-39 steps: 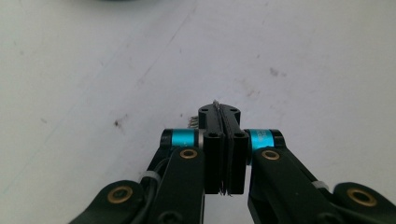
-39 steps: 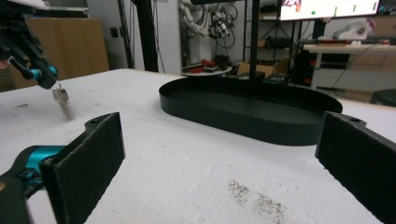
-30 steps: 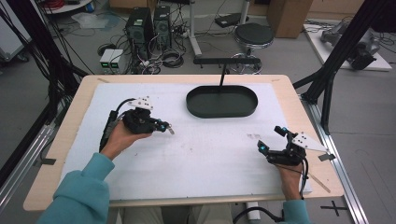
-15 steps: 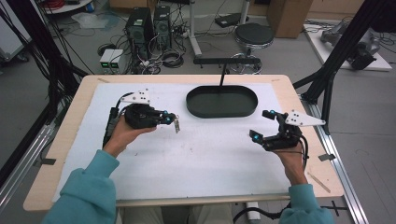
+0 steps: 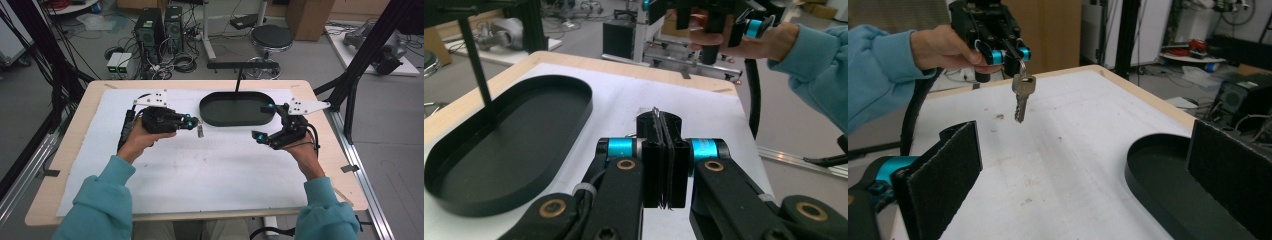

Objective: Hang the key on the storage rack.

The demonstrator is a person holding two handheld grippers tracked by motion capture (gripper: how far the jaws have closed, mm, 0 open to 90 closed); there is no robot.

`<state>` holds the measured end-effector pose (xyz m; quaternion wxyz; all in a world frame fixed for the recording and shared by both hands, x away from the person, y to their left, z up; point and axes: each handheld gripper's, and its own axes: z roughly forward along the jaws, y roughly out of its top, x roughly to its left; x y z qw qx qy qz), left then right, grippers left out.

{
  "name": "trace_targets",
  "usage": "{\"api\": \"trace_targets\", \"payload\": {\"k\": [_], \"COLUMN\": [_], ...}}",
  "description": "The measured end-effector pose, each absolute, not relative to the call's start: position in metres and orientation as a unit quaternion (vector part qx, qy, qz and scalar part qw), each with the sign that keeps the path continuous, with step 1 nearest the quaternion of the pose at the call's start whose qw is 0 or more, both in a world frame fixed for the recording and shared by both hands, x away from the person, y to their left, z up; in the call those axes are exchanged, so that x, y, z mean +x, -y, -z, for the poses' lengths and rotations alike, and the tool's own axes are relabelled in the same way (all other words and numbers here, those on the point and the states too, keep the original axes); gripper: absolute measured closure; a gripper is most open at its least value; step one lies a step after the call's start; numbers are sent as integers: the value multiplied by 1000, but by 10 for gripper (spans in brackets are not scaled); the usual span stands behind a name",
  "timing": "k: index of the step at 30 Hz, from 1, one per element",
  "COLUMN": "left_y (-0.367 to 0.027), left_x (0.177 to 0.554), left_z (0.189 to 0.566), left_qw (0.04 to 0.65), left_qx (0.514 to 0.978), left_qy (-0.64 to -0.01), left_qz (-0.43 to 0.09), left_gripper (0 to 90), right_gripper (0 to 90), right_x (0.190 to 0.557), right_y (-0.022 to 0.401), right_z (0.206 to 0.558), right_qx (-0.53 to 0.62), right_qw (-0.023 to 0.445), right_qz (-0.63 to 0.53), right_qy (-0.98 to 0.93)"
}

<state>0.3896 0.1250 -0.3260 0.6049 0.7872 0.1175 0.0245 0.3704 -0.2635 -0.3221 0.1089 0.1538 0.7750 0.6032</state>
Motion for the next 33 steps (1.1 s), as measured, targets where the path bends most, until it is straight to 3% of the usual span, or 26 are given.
{"api": "trace_targets", "payload": {"k": [33], "left_y": [-118], "left_x": [383], "left_z": [317], "left_qw": [612], "left_qx": [784], "left_qy": [-100], "left_qz": [-10], "left_gripper": [882], "right_gripper": [38], "right_x": [405], "right_y": [166], "right_z": [308], "right_qx": [41], "right_qw": [11], "right_qz": [-597], "right_qy": [-801]}}
